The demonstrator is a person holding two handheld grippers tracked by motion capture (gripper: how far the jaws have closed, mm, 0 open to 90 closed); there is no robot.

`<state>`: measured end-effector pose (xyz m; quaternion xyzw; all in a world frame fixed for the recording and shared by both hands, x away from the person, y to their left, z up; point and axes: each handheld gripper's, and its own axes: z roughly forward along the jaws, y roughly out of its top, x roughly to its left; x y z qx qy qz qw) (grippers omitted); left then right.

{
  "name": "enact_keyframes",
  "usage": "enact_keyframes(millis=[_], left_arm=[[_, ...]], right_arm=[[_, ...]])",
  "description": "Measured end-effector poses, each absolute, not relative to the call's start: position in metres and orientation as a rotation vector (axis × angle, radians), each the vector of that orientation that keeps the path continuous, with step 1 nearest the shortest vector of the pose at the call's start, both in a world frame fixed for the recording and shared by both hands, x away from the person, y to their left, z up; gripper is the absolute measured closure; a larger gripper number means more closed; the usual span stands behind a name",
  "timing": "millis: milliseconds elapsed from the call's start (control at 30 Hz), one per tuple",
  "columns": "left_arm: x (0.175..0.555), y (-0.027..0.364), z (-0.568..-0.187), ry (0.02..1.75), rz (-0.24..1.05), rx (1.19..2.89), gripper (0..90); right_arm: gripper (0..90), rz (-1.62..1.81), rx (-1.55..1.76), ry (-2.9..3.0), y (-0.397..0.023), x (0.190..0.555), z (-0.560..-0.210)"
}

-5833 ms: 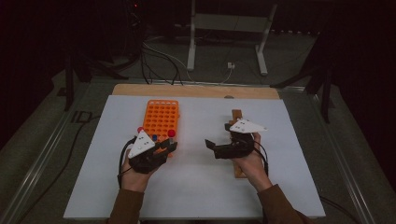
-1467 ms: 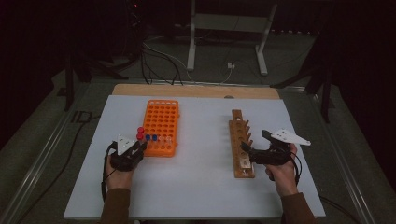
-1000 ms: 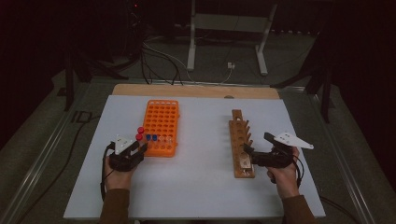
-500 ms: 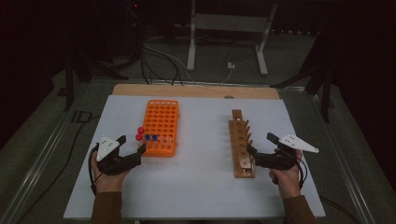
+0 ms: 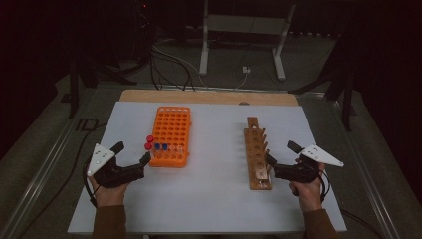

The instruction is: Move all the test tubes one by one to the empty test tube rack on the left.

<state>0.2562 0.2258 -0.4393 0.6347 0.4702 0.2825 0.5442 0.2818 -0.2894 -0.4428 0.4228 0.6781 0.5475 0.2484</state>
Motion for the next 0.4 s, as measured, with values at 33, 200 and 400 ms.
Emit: enact_keyframes(millis=[33, 200, 400], left_arm=[[0.2558, 0.2275, -0.4388, 1.116, 0.671, 1.503, 0.6], [0.2543, 0.2327, -0.4373, 1.123, 0.678, 1.472, 0.5], [0.2534, 0.2338, -0.4382, 1.141, 0.681, 1.459, 0.5]], right_arm=[[0.2, 1.490, 1.152, 1.846, -0.2894, 0.2821, -0.4432], [0.2, 1.488, 1.125, 1.862, -0.2893, 0.2820, -0.4458], [0.2, 1.480, 1.127, 1.864, -0.2903, 0.2822, -0.4482]])
